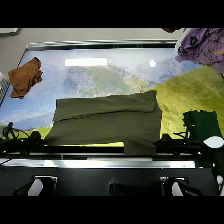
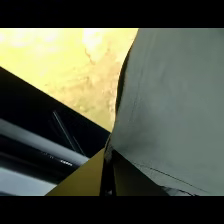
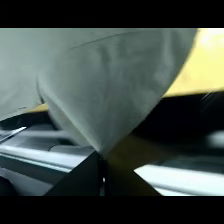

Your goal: Fold the clothes and pants, and hang the long-sleeved shirts on hangers.

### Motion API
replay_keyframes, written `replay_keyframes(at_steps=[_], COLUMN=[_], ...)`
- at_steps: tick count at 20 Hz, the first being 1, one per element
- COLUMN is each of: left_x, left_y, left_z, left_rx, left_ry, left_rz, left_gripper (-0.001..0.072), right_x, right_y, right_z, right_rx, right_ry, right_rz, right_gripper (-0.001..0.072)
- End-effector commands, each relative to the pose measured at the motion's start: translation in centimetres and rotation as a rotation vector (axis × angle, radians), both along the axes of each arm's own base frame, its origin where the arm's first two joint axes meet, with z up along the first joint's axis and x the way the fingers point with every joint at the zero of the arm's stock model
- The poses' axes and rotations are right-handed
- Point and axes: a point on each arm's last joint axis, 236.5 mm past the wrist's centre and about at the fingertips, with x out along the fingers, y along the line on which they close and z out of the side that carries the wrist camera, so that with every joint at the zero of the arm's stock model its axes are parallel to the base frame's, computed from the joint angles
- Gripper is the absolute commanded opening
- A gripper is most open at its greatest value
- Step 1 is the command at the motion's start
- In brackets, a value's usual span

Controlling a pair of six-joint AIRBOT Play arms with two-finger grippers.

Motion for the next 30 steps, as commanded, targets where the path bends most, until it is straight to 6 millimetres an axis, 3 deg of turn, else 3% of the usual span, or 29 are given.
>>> replay_keyframes(at_steps=[1,5,9,13,16,18,22,26,30], left_x=[-0.6,1.4,4.9,9.8,13.3,15.3,19.2,22.6,24.7], left_y=[-0.2,-0.1,-0.2,-0.1,-0.2,-0.3,-0.6,-0.8,-1.0], left_z=[1.8,2.1,2.5,2.6,2.1,1.6,0.3,-0.7,-2.5], left_rx=[0.036,0.06,0.106,0.135,0.138,0.139,0.147,0.16,0.153], left_ry=[-0.037,-0.11,-0.172,-0.21,-0.208,-0.205,-0.192,-0.192,-0.173], left_rz=[-0.007,-0.024,-0.067,-0.102,-0.13,-0.146,-0.189,-0.227,-0.238], left_gripper=[0.0015,0.0014,0.0014,0.0014,0.0014,0.0014,0.0014,0.0014,0.0014], right_x=[-1.8,0.4,6.0,11.3,15.6,18.7,24.2,27.4,28.0], right_y=[0.7,0.4,-0.2,-1.5,0.1,-0.4,-1.5,-2.3,-2.4], right_z=[3.6,5.5,6.7,5.3,3.4,1.8,1.2,0.8,-1.2], right_rx=[-0.031,-0.038,0.01,0.033,-0.002,-0.092,-0.151,-0.161,-0.15], right_ry=[-0.084,-0.17,-0.287,-0.27,-0.268,-0.245,-0.258,-0.262,-0.219], right_rz=[-0.02,-0.009,0.038,0.082,0.159,0.148,0.124,0.101,0.089], right_gripper=[0.0024,0.0024,0.0024,0.0025,0.0025,0.0025,0.0025,0.0025,0.0025])
